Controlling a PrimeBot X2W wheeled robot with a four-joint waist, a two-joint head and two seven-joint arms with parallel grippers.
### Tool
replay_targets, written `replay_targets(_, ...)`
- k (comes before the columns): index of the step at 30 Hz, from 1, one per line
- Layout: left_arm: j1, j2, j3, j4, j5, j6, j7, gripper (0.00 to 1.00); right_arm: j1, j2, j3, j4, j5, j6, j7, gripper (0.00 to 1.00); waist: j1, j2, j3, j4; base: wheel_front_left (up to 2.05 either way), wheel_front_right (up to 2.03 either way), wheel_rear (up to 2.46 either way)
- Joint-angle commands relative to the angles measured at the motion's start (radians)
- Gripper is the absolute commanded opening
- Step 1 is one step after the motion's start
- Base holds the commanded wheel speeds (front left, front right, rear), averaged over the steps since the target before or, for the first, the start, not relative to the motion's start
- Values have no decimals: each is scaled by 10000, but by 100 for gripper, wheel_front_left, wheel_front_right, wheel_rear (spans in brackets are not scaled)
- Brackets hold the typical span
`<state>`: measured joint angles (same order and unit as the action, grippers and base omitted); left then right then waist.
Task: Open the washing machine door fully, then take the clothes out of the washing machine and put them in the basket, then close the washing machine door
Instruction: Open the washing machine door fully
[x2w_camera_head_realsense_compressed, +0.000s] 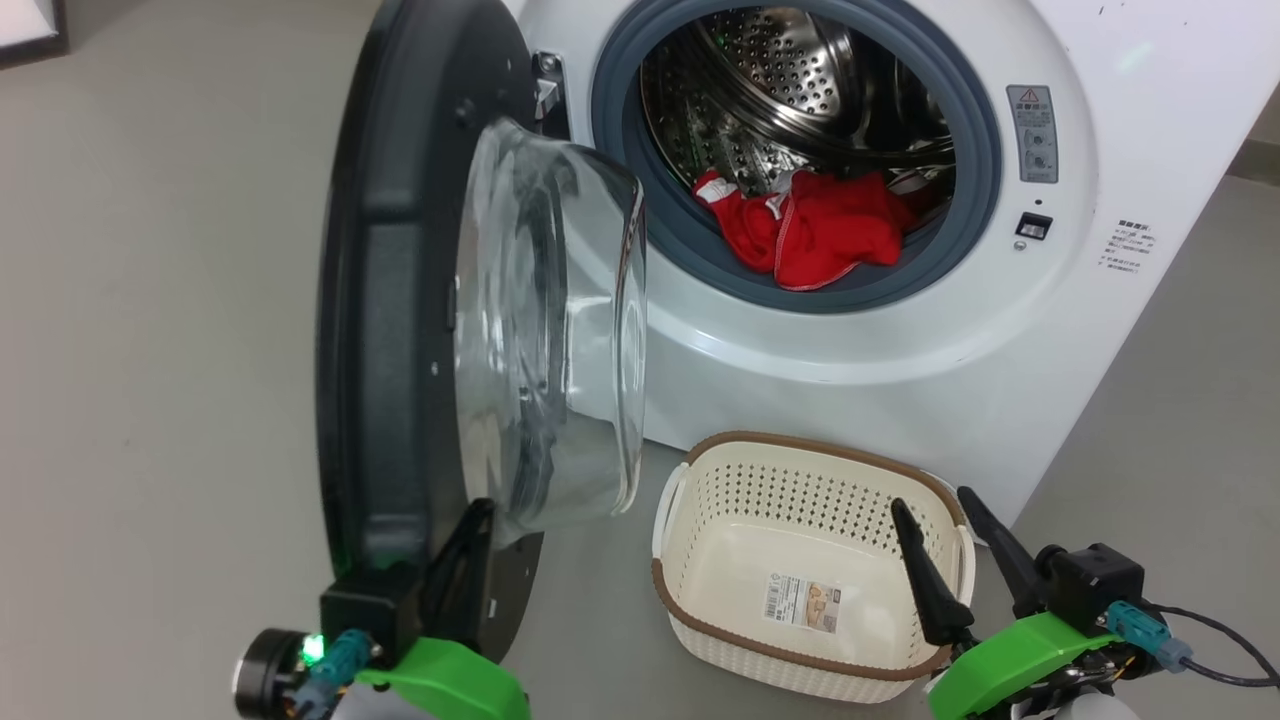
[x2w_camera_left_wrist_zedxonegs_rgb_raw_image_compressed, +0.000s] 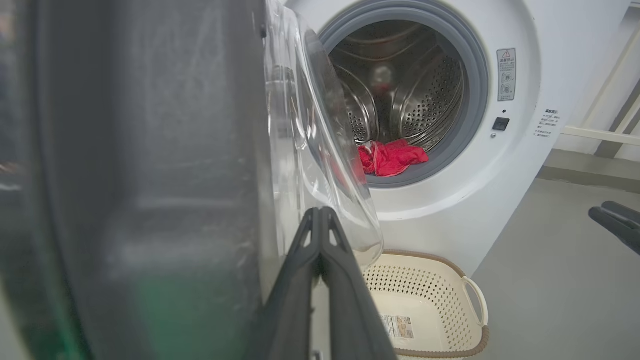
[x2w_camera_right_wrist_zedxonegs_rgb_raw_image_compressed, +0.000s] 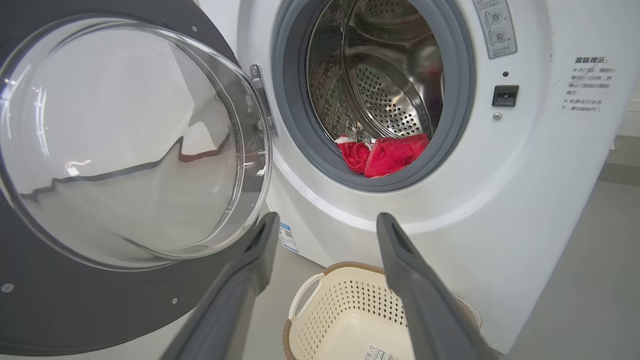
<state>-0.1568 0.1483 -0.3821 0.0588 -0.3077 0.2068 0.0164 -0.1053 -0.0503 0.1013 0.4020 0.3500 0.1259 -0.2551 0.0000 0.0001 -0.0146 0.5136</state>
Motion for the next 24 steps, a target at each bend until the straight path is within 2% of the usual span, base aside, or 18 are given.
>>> replay_targets(1,-67,298,637,-230,-27,209,-24,0,-411,1,290,-149,-162,48,-67,100,0,-1,63,38,0,0,0)
replay_targets(9,133,646,1427,-193,-159,753,-258,0,-509,1,382,50,-380,48,-67,100,0,-1,197,63,0,0,0)
replay_targets(15,199,896,2066,44,-421,953,-542,0,-463,1,331,65,-549,48,-67,100,0,-1,311,58,0,0,0)
replay_targets(20,123,1060,2511,403,-597,1008,-972,0,-464,1,190,23,-776,48,-67,100,0,-1,486,54,0,0,0)
replay_targets(24,-81,1121,2830,834,-893,790,-1509,0,-449,1,72,-11,-939,48,-67,100,0,-1,602,50,0,0,0)
